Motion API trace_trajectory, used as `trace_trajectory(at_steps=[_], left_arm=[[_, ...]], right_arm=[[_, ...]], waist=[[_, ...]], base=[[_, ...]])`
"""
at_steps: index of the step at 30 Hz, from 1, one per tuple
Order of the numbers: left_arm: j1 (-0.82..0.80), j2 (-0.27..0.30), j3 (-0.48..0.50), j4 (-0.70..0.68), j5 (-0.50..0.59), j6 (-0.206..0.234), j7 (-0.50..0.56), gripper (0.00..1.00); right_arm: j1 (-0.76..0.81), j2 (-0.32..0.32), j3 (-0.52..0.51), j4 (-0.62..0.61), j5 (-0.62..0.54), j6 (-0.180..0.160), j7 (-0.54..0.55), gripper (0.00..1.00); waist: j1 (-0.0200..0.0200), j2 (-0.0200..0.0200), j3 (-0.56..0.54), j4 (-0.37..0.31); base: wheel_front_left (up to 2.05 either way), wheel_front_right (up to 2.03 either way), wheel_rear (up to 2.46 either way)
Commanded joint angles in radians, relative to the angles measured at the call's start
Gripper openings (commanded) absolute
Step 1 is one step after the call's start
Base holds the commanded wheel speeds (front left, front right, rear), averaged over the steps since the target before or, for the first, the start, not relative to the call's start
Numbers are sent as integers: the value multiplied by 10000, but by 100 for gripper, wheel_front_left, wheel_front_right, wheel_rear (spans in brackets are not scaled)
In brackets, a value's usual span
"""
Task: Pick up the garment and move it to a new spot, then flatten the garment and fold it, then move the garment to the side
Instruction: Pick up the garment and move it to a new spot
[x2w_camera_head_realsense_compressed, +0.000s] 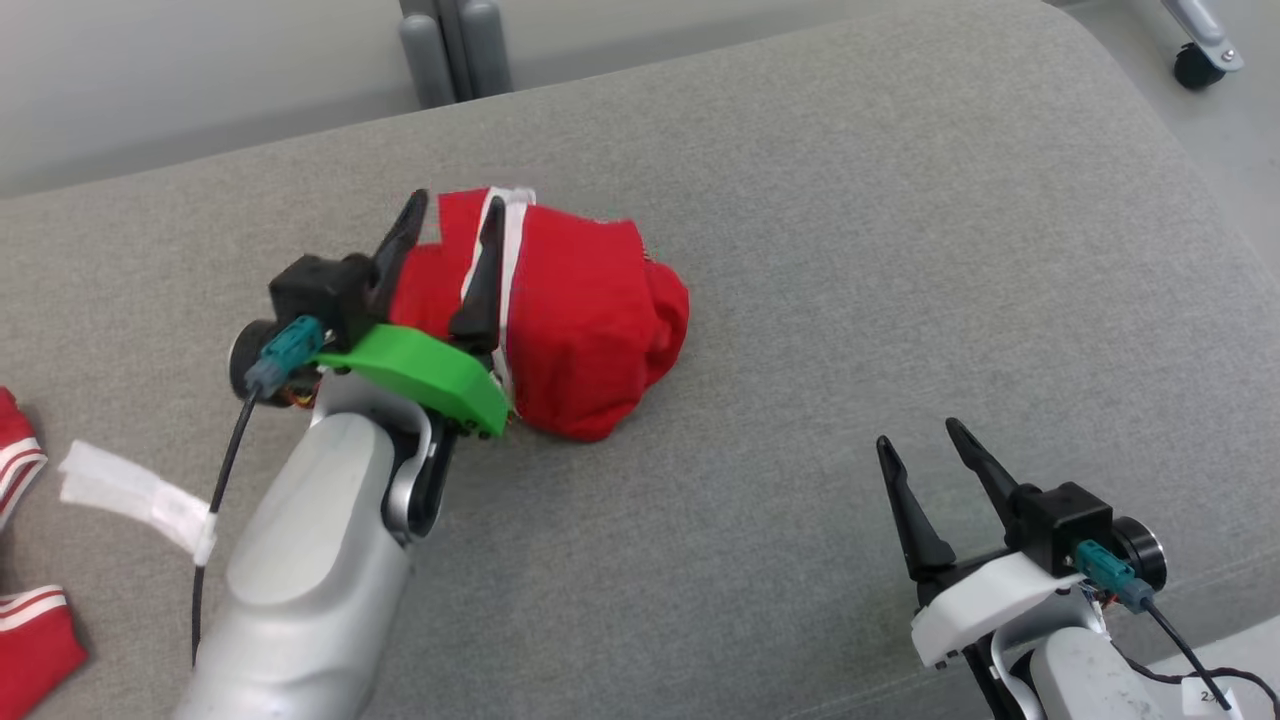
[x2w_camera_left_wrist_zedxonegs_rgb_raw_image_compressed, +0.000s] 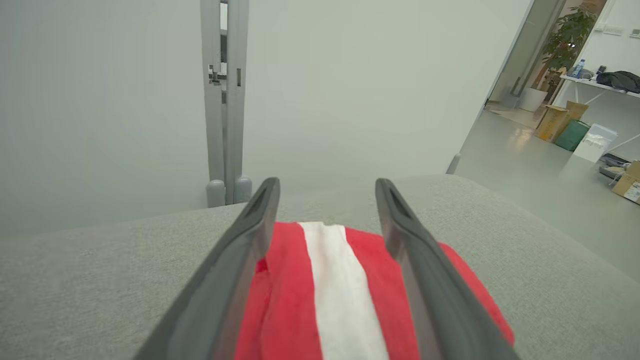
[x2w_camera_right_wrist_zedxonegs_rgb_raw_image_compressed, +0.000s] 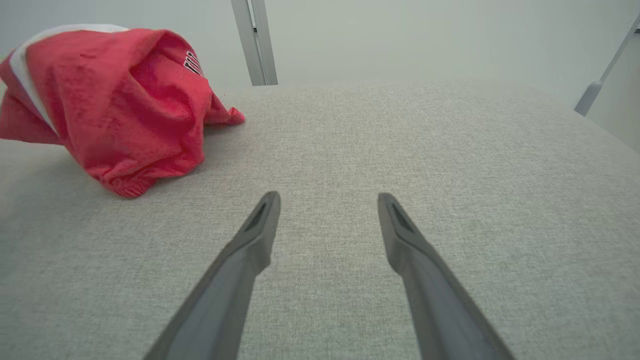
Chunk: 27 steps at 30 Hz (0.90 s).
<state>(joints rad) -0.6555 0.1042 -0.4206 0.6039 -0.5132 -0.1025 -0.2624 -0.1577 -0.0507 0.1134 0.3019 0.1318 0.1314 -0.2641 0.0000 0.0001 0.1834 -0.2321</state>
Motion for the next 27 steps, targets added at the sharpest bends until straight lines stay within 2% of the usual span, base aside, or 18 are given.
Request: trace_trajectory(at_steps=[1,7,15,21,27], left_arm=[[535,65,317,-83,200,92,-30,100],[1925,115,1831,-824,1197,209,-23,100],[3934,-151,3399,-1757,2346,5,-25,100],[5319,-407,4023,-2183,2658,-160,-25,100],[6413,-513,4052,-2575,2926,-237,-23,100]], right_arm=[[-5,-8,45,-18,-123,-13,-7,100],[-38,-17,-133,-25,-189,-13,-7,100],[267,-18,-156,71,-156,-13,-7,100],[477,-18,-151,199,-90,-14,-7,100],[726,-17,-212,244,-39,-14,-7,100]], waist=[[0,-1,-56,167],[0,-1,-391,712],[0,-1,-976,1416],[0,-1,-1280,1690],[0,-1,-1331,1893]], base=[[0,0,0],[0,0,0],[0,0,0],[0,0,0],[0,0,0]])
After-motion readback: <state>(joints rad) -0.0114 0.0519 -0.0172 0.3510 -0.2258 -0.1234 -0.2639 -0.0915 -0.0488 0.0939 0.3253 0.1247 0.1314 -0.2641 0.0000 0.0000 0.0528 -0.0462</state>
